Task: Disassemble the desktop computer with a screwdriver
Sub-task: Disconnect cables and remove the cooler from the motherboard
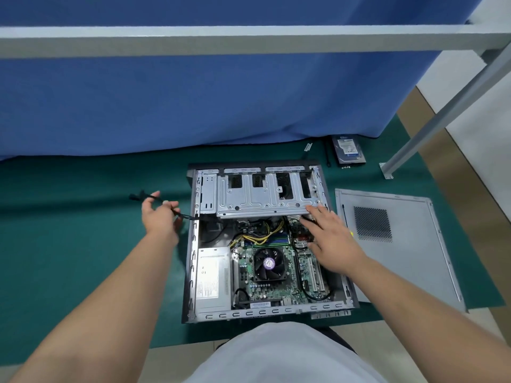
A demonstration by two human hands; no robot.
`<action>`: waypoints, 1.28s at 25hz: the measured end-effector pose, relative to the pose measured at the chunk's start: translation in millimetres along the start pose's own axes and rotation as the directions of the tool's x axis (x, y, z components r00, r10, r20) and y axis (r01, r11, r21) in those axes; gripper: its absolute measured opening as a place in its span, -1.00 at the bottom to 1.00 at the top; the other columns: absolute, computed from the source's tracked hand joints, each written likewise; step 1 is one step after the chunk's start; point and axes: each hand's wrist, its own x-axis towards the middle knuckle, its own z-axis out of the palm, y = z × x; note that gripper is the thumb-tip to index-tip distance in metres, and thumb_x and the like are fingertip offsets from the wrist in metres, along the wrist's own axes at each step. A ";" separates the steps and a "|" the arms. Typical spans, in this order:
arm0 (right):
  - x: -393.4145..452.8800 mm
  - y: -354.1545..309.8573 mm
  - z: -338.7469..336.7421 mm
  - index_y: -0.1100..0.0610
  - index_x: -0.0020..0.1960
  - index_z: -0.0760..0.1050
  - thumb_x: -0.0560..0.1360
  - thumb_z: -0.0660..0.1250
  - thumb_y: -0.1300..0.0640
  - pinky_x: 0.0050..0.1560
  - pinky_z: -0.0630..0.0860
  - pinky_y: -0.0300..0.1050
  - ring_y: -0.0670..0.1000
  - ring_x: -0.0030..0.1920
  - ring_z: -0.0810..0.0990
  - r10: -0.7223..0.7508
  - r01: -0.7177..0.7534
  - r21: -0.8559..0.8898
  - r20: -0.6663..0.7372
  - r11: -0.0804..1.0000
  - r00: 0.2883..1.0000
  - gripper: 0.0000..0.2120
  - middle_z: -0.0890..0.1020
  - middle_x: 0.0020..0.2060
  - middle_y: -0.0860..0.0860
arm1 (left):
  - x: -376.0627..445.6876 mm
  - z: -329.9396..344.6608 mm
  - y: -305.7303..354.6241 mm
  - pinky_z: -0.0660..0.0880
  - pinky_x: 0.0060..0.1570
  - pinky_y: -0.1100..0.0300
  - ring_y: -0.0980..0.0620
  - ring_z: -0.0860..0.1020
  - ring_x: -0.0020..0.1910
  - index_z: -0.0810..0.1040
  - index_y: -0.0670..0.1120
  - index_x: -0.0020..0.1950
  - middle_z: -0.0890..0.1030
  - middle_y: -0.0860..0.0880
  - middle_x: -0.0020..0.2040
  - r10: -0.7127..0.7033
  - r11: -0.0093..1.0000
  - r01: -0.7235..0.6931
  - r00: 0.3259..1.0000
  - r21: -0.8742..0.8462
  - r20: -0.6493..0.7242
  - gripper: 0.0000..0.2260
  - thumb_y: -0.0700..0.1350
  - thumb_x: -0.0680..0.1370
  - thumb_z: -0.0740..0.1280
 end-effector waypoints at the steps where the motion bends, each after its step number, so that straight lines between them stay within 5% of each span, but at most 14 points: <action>1: -1.4 -0.2 3.6 -0.08 0.63 0.18 0.61 0.29 -0.04 0.58 -0.30 0.04 0.07 0.65 -0.20 -0.005 0.005 -0.028 0.002 1.000 1.000 -0.37 -0.13 0.66 -0.02 | 7.0 -5.5 -0.8 0.46 -0.26 0.21 0.10 0.52 -0.29 0.47 0.13 0.20 0.64 -0.02 -0.11 -0.063 0.998 0.063 0.998 0.031 0.019 -0.66 -0.32 0.65 0.17; 4: -2.1 -0.2 10.1 -0.11 0.60 0.22 0.59 0.26 -0.05 0.58 -0.34 0.09 0.09 0.63 -0.31 0.004 -0.003 -0.117 0.009 0.993 1.000 -0.40 -0.23 0.65 0.02 | 22.4 -22.9 -2.7 0.52 -0.23 0.17 0.06 0.57 -0.26 0.52 0.12 0.20 0.69 -0.01 -0.11 -0.247 0.942 0.219 0.965 0.253 0.084 -0.78 -0.19 0.65 0.32; 7: -1.3 -1.4 11.8 -0.10 0.53 0.38 0.56 0.28 -0.06 0.61 -0.27 0.15 0.12 0.64 -0.27 0.024 -0.023 -0.158 0.005 0.987 1.000 -0.47 -0.21 0.65 0.05 | 30.4 -29.9 -3.3 0.55 -0.16 0.10 -0.02 0.63 -0.14 0.52 0.01 0.18 0.69 -0.03 -0.04 -0.275 0.845 0.205 0.959 0.493 0.071 -0.75 0.05 0.58 0.46; 11: -3.2 -3.3 13.1 -0.11 0.39 0.54 0.52 0.33 -0.06 0.62 -0.15 0.21 0.15 0.65 -0.19 0.034 -0.034 -0.171 -0.002 0.985 0.999 -0.56 -0.14 0.66 0.07 | 23.8 -18.7 -6.4 0.53 -0.05 -0.02 -0.15 0.52 -0.15 0.39 -0.07 -0.10 0.55 -0.11 -0.11 0.159 0.743 -0.130 0.987 0.657 0.016 -0.67 0.13 0.58 0.42; 13: -3.6 -4.4 13.6 -0.09 0.33 0.60 0.49 0.36 -0.06 0.62 -0.11 0.22 0.16 0.65 -0.14 0.029 -0.033 -0.167 -0.023 0.985 0.999 -0.60 -0.08 0.66 0.07 | 6.7 -12.3 -12.0 0.39 -0.01 0.07 -0.16 0.49 -0.03 0.42 -0.07 -0.08 0.53 -0.09 -0.08 0.435 0.638 -0.393 0.894 0.662 0.111 -0.76 0.06 0.60 0.37; 15: -3.7 -5.1 14.4 -0.08 0.28 0.63 0.48 0.38 -0.06 0.62 -0.08 0.22 0.16 0.65 -0.11 0.029 -0.035 -0.163 -0.037 0.986 0.999 -0.62 -0.04 0.66 0.08 | -14.7 -6.0 -21.2 0.31 0.13 0.13 -0.12 0.44 0.14 0.52 -0.08 0.07 0.55 -0.06 0.06 0.618 0.410 -0.651 0.714 0.639 0.330 -0.86 -0.02 0.62 0.34; 18: -3.8 -4.5 16.0 -0.10 0.25 0.64 0.47 0.37 -0.07 0.61 -0.06 0.22 0.17 0.65 -0.09 0.031 -0.040 -0.173 -0.055 0.984 0.998 -0.64 -0.03 0.67 0.08 | -38.0 -6.3 -40.7 0.22 0.44 0.02 -0.05 0.35 0.44 0.52 0.03 0.35 0.48 0.01 0.40 0.506 0.013 -0.824 0.494 0.566 0.707 -0.73 0.00 0.66 0.29; 21: -4.4 -6.6 18.7 -0.07 0.18 0.66 0.49 0.34 -0.04 0.62 -0.04 0.21 0.16 0.65 -0.04 0.024 -0.045 -0.176 -0.119 0.983 0.993 -0.71 0.03 0.66 0.08 | -43.5 -17.9 -57.0 -0.03 0.60 -0.05 0.01 0.15 0.61 0.40 0.18 0.50 0.27 0.09 0.61 0.342 -0.225 -0.808 0.458 0.545 0.820 -0.63 0.06 0.68 0.22; 25: -5.7 -11.7 18.3 0.01 0.10 0.65 0.51 0.37 0.03 0.60 0.06 0.18 0.18 0.57 0.22 0.015 -0.045 -0.119 -0.243 0.992 0.970 -0.80 0.30 0.56 0.11 | -42.0 -20.0 -58.4 -0.09 0.62 -0.04 0.00 0.07 0.65 0.32 0.22 0.56 0.19 0.10 0.65 0.331 -0.279 -0.785 0.462 0.553 0.823 -0.58 0.04 0.69 0.18; 28: 3.3 -32.7 16.8 0.05 0.07 0.67 0.53 0.36 0.09 0.39 0.29 0.09 0.11 0.25 0.50 -0.097 0.093 -0.028 -0.321 0.995 0.942 -0.83 0.57 0.22 0.01 | -40.2 -16.6 -60.7 -0.10 0.62 -0.04 -0.02 0.04 0.65 0.30 0.24 0.57 0.17 0.09 0.66 0.343 -0.285 -0.764 0.482 0.578 0.806 -0.58 0.05 0.69 0.12; 32: 36.6 -90.9 20.2 0.06 0.23 0.63 0.62 0.30 0.04 0.28 0.46 0.09 0.04 0.18 0.53 -0.257 0.272 0.128 -0.120 0.954 0.959 -0.75 0.62 0.16 -0.05 | -37.0 -16.9 -63.5 -0.06 0.61 -0.06 -0.04 0.07 0.65 0.32 0.23 0.56 0.19 0.08 0.65 0.357 -0.304 -0.756 0.473 0.579 0.805 -0.55 0.04 0.66 0.07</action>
